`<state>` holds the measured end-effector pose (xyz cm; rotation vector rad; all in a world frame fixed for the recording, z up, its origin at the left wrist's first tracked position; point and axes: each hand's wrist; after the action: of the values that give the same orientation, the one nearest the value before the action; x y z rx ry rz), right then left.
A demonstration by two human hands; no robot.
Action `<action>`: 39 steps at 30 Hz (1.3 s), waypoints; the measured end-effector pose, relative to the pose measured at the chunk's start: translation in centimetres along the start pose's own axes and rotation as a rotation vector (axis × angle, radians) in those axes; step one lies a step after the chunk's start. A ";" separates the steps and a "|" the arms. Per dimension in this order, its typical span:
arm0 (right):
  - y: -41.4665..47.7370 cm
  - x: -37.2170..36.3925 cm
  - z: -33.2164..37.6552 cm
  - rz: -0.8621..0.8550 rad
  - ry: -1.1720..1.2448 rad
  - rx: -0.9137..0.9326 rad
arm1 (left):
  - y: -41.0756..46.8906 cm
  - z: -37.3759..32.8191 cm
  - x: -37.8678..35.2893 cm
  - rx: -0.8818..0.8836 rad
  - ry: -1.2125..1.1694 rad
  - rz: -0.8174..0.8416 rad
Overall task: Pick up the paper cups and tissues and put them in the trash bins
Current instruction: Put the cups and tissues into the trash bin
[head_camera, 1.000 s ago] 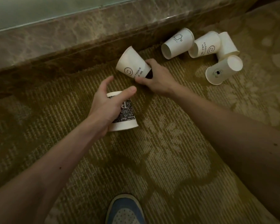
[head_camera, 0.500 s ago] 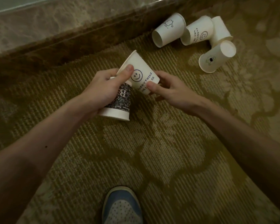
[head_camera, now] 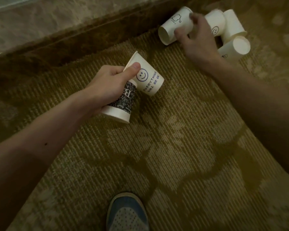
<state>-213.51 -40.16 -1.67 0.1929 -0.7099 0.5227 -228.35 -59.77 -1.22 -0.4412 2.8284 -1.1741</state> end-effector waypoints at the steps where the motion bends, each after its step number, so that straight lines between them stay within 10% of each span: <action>1: 0.9 0.0 0.0 -0.017 -0.028 0.014 | 0.0 -0.1 0.1 0.000 0.004 -0.002; 13: 2.7 -2.2 -0.3 -0.059 -0.077 -0.109 | -0.4 -0.5 1.9 -0.019 0.097 -0.023; 22: -4.1 -5.1 4.9 -0.030 0.204 -0.148 | -6.1 -4.1 9.4 -0.079 0.831 -0.169; 39: -21.4 -20.6 49.3 0.856 0.528 0.873 | -53.4 4.8 33.5 0.227 0.732 -0.787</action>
<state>-243.68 -83.29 21.65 0.5438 0.0362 1.6282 -246.82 -108.27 34.92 -1.4584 3.0767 -2.1327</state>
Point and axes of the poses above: each hand's wrist, its own y-axis towards the middle knuckle, its own x-axis out of the back of the hand, z = x × y, and after that the axes turned 10 degrees about x, right-handed
